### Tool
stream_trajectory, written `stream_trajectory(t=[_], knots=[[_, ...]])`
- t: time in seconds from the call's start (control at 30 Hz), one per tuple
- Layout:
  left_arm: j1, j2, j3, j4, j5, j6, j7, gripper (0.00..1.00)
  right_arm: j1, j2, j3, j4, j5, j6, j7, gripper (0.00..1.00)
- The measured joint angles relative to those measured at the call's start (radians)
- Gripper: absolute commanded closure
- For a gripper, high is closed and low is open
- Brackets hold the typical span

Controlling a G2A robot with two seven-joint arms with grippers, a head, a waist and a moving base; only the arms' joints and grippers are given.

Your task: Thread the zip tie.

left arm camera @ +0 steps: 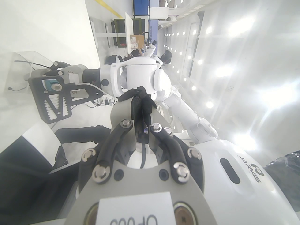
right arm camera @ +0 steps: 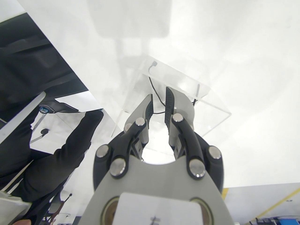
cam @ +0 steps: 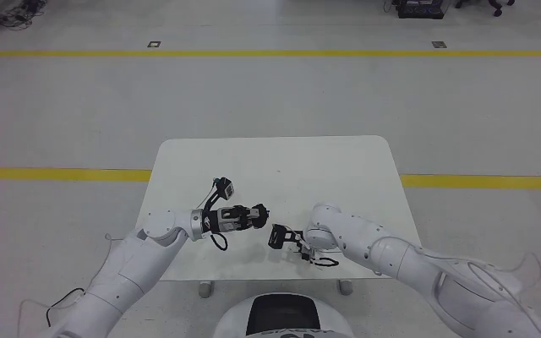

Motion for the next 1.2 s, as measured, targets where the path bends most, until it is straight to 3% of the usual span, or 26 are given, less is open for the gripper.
stream_trajectory(t=[0.13, 0.47, 0.67, 0.87, 1.2], knots=[[0.0, 0.0, 0.0, 0.0, 0.0, 0.0, 0.0, 1.0, -0.001, -0.004, 0.0, 0.006, -0.003, 0.0, 0.002, 1.0], [0.0, 0.0, 0.0, 0.0, 0.0, 0.0, 0.0, 1.0, -0.002, -0.008, 0.0, 0.004, -0.014, 0.0, 0.004, 1.0], [0.0, 0.0, 0.0, 0.0, 0.0, 0.0, 0.0, 1.0, -0.003, 0.012, 0.0, -0.052, -0.024, 0.0, 0.005, 1.0], [0.0, 0.0, 0.0, 0.0, 0.0, 0.0, 0.0, 1.0, -0.002, 0.058, 0.0, -0.128, -0.024, 0.0, -0.014, 1.0], [0.0, 0.0, 0.0, 0.0, 0.0, 0.0, 0.0, 1.0, 0.003, 0.174, 0.0, -0.246, -0.004, 0.0, -0.114, 1.0]])
